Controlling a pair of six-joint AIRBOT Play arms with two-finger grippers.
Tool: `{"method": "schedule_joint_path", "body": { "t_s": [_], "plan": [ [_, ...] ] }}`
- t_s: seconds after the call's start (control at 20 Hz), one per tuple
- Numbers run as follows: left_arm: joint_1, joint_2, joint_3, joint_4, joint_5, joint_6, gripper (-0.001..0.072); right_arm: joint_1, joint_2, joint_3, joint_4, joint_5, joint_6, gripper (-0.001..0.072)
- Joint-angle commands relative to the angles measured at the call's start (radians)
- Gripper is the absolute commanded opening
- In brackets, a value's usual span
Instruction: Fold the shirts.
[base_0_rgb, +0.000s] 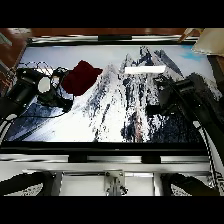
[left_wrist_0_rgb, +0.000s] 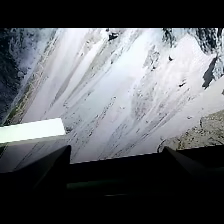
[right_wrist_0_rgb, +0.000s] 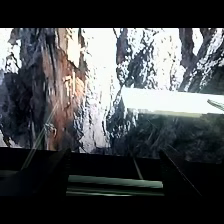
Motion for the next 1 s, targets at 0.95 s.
{"method": "schedule_joint_path", "body": {
  "t_s": [0.95],
  "plan": [
    [0.255,-0.731,0.652,-0.166,0.379,0.039,0.072,0.001,-0.001,0.0,0.109,0.195,0.095,0.0665]
  ]
}}
